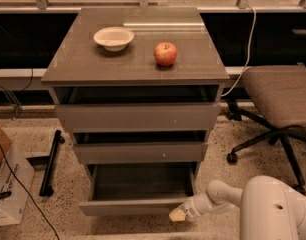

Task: Close bottom drawer

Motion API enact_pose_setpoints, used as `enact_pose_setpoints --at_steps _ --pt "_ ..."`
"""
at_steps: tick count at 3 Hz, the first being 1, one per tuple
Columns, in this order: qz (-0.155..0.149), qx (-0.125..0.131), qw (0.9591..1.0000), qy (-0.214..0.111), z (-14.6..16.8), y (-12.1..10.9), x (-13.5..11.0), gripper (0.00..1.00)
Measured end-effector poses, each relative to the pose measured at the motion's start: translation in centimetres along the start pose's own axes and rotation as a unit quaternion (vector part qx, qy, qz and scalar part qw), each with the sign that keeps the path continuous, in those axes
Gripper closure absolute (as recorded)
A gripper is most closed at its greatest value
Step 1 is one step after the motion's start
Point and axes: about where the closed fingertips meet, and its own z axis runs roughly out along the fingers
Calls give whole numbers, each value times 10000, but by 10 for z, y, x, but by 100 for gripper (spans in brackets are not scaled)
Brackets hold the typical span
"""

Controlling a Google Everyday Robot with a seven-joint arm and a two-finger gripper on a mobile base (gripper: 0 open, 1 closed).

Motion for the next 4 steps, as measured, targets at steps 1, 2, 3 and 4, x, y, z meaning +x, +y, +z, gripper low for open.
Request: enact_pose_setpoints --at_steps 1,2,3,4 --pt "-20 300 9995 72 4 -4 0 100" --pt "-530 937 9941 -97 8 -28 -27 100" --pt "-531 938 9941 -98 8 -28 -27 100" --pt "-704 1263 9887 -385 8 -56 -52 100"
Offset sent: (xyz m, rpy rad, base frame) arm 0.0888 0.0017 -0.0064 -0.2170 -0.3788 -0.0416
